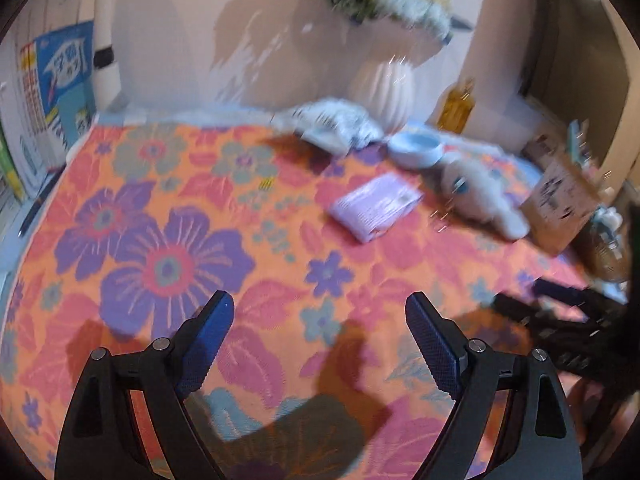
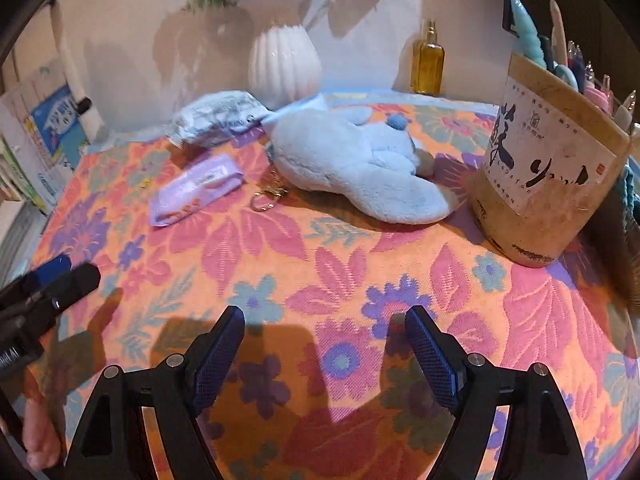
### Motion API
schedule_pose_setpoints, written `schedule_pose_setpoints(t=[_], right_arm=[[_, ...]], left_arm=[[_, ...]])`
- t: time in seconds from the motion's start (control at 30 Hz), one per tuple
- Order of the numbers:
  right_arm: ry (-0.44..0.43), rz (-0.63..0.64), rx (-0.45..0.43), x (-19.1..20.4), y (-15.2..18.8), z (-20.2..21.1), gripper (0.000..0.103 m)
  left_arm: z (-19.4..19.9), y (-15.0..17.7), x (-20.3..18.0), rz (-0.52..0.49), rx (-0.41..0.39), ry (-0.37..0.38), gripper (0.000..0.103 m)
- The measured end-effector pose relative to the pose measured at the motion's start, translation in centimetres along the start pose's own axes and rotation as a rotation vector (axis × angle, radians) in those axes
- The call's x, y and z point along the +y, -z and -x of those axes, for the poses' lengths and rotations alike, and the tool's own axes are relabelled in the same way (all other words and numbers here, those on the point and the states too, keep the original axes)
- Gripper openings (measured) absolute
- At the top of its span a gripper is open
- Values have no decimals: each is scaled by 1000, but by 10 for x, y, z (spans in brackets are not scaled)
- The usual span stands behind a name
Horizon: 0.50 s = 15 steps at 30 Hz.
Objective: Organize soft objects
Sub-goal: 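Move both open grippers back over the floral table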
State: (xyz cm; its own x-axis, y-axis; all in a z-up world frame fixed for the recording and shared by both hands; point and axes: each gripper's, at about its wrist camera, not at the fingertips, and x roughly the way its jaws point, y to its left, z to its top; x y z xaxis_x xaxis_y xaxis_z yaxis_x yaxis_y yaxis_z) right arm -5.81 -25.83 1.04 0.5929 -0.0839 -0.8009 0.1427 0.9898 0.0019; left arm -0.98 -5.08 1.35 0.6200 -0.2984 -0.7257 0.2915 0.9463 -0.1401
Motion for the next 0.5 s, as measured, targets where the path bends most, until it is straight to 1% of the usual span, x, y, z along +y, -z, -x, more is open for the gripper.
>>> schedule_pose_setpoints(t=[0.03, 0.1, 0.17, 0.27, 0.4, 0.5], right_arm=[[-4, -8, 5, -2, -1, -2, 84], [-21, -30, 14, -6, -2, -4, 87], [-19, -45, 10, -9, -2, -4, 93], [-11, -43, 13, -8, -1, -4, 94], [27, -18, 22, -2, -1, -7, 94], [37, -22, 32, -2, -2, -6, 94]], left_arm=[[1, 0, -1, 2, 5, 1, 87], [3, 2, 1, 6, -10, 23, 87], [0, 2, 1, 11, 7, 26, 87], [-4, 3, 1, 8, 22, 22, 87], [-1, 6, -2, -12, 15, 12, 87], [3, 3, -1, -13, -2, 0, 87]])
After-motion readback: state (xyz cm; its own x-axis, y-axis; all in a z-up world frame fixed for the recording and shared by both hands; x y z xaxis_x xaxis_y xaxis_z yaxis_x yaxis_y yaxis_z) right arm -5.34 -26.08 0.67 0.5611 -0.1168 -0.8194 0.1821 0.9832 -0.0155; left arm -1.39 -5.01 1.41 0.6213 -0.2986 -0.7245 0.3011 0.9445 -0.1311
